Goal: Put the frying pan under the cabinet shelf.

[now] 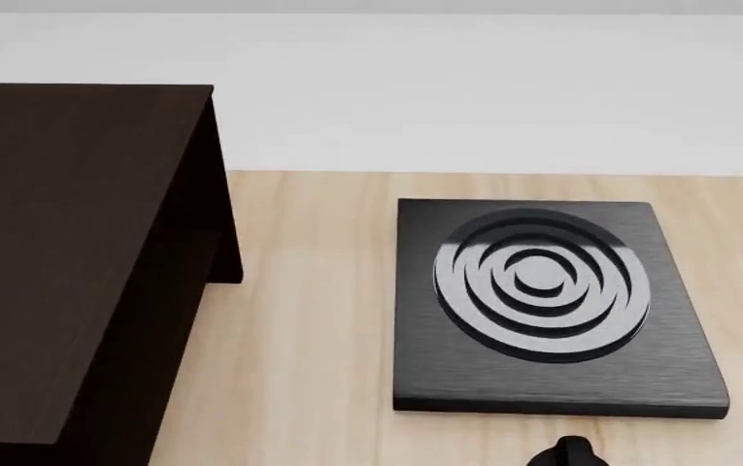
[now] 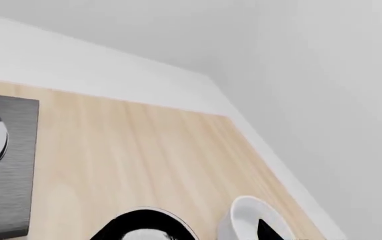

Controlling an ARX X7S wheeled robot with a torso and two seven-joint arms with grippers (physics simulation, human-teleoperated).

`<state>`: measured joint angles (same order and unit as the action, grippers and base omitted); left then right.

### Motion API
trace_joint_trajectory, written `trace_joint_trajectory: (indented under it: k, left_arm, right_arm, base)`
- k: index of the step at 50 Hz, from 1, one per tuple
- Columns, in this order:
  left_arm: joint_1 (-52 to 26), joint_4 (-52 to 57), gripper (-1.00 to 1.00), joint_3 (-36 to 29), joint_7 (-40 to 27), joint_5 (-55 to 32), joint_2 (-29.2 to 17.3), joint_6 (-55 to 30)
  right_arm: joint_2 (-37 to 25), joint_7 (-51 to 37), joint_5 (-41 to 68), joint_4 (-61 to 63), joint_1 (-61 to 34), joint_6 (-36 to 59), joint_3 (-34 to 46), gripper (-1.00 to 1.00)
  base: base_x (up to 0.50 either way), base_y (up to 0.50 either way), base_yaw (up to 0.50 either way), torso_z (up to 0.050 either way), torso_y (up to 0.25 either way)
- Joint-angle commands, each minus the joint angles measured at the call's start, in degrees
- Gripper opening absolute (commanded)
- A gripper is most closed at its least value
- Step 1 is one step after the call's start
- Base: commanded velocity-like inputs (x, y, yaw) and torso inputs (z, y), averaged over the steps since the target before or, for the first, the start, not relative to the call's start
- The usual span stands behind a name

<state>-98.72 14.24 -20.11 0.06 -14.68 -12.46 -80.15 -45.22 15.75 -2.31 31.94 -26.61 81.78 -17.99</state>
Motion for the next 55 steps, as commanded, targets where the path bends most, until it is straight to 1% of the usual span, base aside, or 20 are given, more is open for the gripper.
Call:
trace_joint_trajectory:
  k: [1, 24, 37, 55]
  left_arm:
    - [-0.20, 0.24, 1.00, 0.13, -0.11, -0.38, -0.23, -0.34]
    - [-0.53, 0.53, 1.00, 0.51, -0.49, -0.99, -0.78, -0.84]
    - [0.36, -0.73, 1.00, 0.35, -0.60, -1.18, -0.75, 0.75]
    - [0.17, -0.27, 1.00, 0.54, -0.99, -1.73, -0.76, 0.27]
  right_arm:
    - [-0.19, 0.15, 0.15, -0.27, 0.64, 0.05, 1.32, 1.00]
    - [0.18, 1.12, 0.35, 1.60, 4.97, 0.73, 0.30, 1.00]
    - [0.62, 2.14, 0.19, 3.27, 9.47, 0.54, -2.72, 1.00]
    - [2.62, 3.52, 0.00, 5.29, 16.38, -0.78, -7.21, 1.00]
  base:
    - [0.00, 0.00, 0.00, 0.000, 0.000]
    - [0.00, 0.00, 0.00, 0.000, 0.000]
    - [0.00, 0.00, 0.00, 0.000, 0.000]
    - [0.00, 0.00, 0.00, 0.000, 0.000]
